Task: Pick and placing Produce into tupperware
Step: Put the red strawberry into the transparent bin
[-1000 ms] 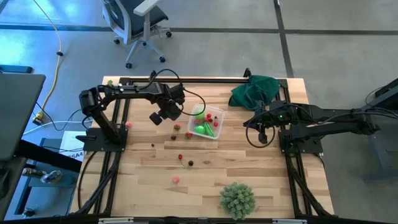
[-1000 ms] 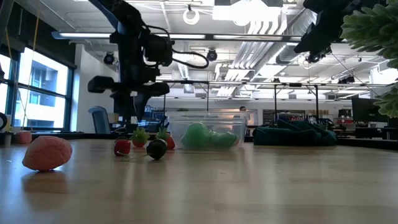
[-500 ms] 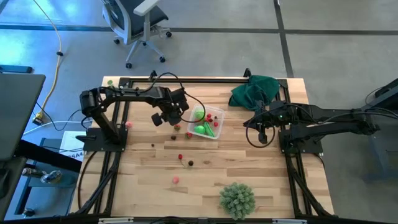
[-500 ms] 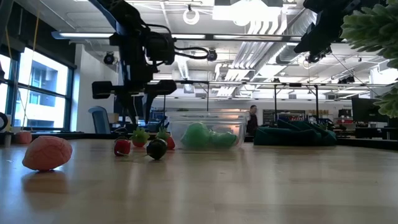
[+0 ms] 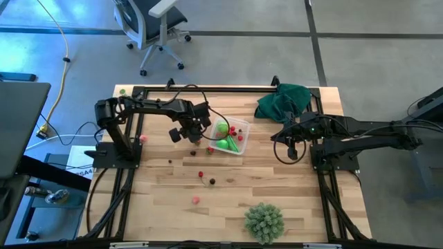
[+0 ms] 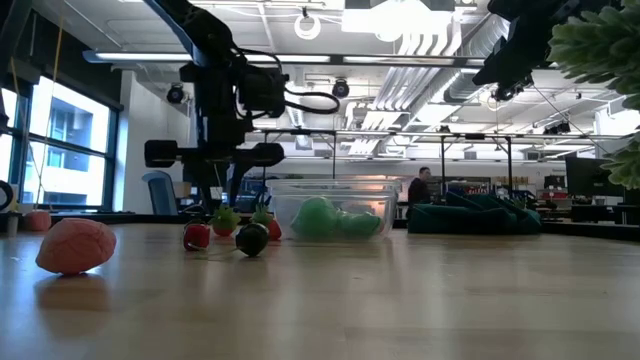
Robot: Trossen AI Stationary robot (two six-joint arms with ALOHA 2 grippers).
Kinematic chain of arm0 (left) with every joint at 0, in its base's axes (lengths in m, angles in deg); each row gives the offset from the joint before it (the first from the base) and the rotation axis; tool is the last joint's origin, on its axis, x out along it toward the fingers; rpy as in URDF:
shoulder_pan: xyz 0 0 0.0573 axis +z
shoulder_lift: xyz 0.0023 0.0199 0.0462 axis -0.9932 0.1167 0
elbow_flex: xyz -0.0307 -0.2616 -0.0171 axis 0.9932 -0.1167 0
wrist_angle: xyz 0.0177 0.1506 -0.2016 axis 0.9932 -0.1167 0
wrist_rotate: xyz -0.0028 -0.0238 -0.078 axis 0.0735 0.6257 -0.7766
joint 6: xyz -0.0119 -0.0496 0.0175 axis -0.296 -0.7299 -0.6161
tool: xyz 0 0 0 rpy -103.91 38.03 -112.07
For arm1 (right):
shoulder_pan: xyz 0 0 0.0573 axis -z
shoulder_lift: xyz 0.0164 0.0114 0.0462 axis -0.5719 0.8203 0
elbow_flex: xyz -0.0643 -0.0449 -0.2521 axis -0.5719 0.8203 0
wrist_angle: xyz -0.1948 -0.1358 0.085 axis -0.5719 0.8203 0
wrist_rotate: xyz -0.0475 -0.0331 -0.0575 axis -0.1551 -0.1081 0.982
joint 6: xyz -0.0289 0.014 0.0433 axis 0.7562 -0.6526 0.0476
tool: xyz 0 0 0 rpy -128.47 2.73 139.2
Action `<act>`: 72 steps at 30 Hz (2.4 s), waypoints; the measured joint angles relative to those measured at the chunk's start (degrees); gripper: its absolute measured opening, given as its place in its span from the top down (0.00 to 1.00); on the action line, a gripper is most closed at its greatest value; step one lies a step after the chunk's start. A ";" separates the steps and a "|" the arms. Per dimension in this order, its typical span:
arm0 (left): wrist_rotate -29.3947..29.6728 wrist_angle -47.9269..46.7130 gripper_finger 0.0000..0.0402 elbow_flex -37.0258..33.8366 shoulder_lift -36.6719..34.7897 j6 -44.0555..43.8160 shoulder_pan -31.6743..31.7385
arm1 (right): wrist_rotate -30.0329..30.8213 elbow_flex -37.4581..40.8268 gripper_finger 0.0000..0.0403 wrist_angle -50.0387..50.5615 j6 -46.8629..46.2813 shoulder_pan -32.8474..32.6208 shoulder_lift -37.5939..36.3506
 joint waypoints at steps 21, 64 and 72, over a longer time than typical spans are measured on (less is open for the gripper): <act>-5.16 2.29 0.42 0.00 0.59 -0.04 -0.65 | 0.01 0.01 0.94 0.01 -0.01 0.02 0.00; -6.69 6.56 0.46 -2.47 3.82 -1.55 -1.85 | 0.02 0.01 0.94 0.00 -0.01 0.01 0.00; -6.68 8.04 0.46 -2.47 3.82 -1.68 -1.85 | 0.02 0.01 0.94 0.00 -0.01 0.02 0.00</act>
